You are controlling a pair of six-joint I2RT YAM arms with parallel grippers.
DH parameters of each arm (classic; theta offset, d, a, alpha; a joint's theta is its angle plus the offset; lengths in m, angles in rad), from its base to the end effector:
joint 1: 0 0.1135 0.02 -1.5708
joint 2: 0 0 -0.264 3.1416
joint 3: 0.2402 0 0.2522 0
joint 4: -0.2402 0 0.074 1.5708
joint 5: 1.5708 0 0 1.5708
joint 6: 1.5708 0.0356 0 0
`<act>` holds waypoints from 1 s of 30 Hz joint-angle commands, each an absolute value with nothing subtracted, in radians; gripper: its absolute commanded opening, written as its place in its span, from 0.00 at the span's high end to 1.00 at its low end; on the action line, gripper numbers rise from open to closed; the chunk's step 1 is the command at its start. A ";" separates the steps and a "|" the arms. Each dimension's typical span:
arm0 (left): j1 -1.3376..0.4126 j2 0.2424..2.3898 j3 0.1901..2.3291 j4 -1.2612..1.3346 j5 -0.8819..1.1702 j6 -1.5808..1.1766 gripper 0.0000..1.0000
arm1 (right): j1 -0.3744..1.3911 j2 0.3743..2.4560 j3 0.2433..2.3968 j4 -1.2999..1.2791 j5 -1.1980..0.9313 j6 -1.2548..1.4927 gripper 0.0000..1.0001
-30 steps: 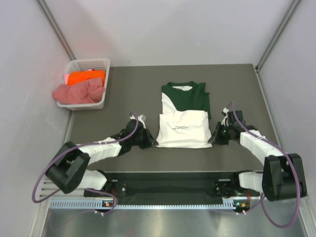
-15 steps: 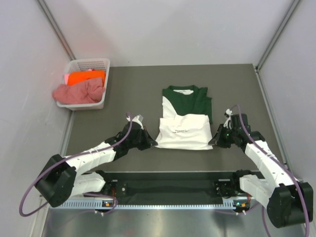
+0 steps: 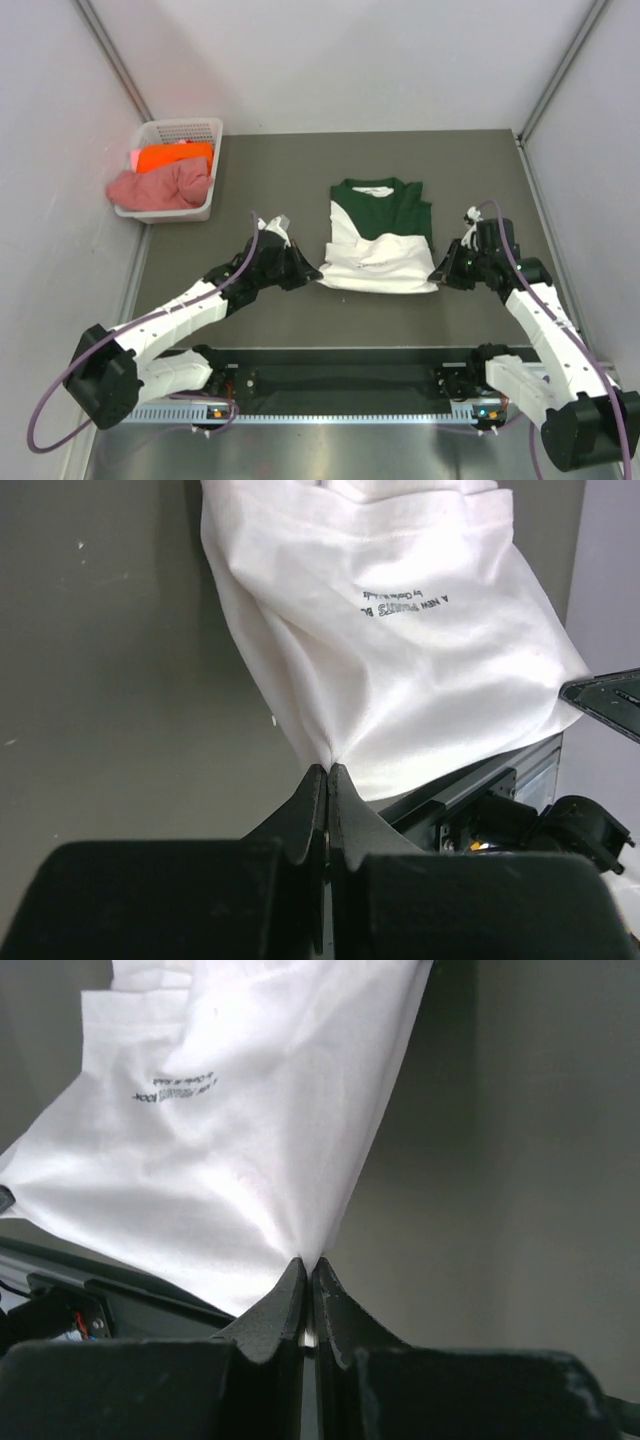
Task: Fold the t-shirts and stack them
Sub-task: Fold the tshirt
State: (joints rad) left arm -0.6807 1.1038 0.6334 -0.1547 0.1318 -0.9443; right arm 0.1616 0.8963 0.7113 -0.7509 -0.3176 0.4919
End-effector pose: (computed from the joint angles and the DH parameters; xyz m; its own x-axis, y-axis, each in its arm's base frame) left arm 0.1799 -0.1517 0.2277 -0.8391 -0.3538 -0.4131 0.0460 0.7107 -0.7020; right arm 0.1669 0.0385 0.2468 -0.8590 0.3146 -0.4040 0.0795 0.8614 0.5017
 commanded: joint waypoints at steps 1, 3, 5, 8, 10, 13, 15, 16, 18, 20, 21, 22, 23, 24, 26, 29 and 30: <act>-0.677 1.104 0.706 -0.176 0.104 -0.936 1.00 | 0.169 0.887 0.814 -0.788 -0.258 0.505 0.97; -0.663 1.129 0.738 -0.182 0.101 -0.924 1.00 | 0.166 0.926 0.871 -0.787 -0.239 0.499 0.97; -0.649 1.184 0.804 -0.195 0.110 -0.897 1.00 | 0.161 0.994 0.916 -0.782 -0.219 0.488 0.98; -0.605 1.282 0.905 -0.207 0.132 -0.861 1.00 | 0.143 1.105 1.006 -0.752 -0.216 0.471 0.99; -0.578 1.362 0.974 -0.201 0.161 -0.848 1.00 | 0.132 1.167 1.074 -0.729 -0.218 0.471 1.00; -0.513 1.463 1.061 -0.189 0.181 -0.835 1.00 | 0.111 1.305 1.176 -0.698 -0.225 0.462 1.00; -0.462 1.518 1.142 -0.183 0.205 -0.825 1.00 | 0.091 1.415 1.266 -0.684 -0.245 0.453 1.00; -0.447 1.584 1.173 -0.181 0.216 -0.821 1.00 | 0.083 1.454 1.299 -0.681 -0.252 0.454 1.00; -0.411 1.656 1.279 -0.184 0.239 -0.813 1.00 | 0.061 1.561 1.388 -0.666 -0.259 0.459 1.00; -0.381 1.768 1.348 -0.167 0.265 -0.815 1.00 | 0.045 1.671 1.452 -0.644 -0.278 0.471 1.00; -0.370 1.810 1.412 -0.134 0.281 -0.819 1.00 | 0.037 1.710 1.523 -0.628 -0.288 0.474 1.00; -0.361 1.898 1.455 -0.133 0.282 -0.824 1.00 | 0.034 1.750 1.557 -0.606 -0.291 0.479 1.00; -0.341 1.946 1.503 -0.135 0.293 -0.828 1.00 | 0.028 1.832 1.596 -0.598 -0.294 0.491 1.00; -0.331 1.998 1.604 -0.130 0.328 -0.834 1.00 | 0.023 1.877 1.680 -0.591 -0.304 0.491 0.99; -0.313 2.147 1.790 -0.147 0.359 -0.833 0.98 | 0.018 2.006 1.809 -0.589 -0.310 0.502 0.94; -0.311 2.316 2.001 -0.288 0.359 -0.770 0.26 | 0.012 2.104 1.891 -0.552 -0.330 0.502 0.40; -0.311 2.339 2.078 -0.313 0.357 -0.744 0.24 | 0.012 2.112 1.901 -0.555 -0.327 0.496 0.34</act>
State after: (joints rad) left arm -0.3180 2.2883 1.9198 -0.2230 0.3264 -0.8047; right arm 0.0261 2.0808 1.8160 -0.5961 -0.3122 0.4957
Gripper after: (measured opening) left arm 0.721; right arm 0.587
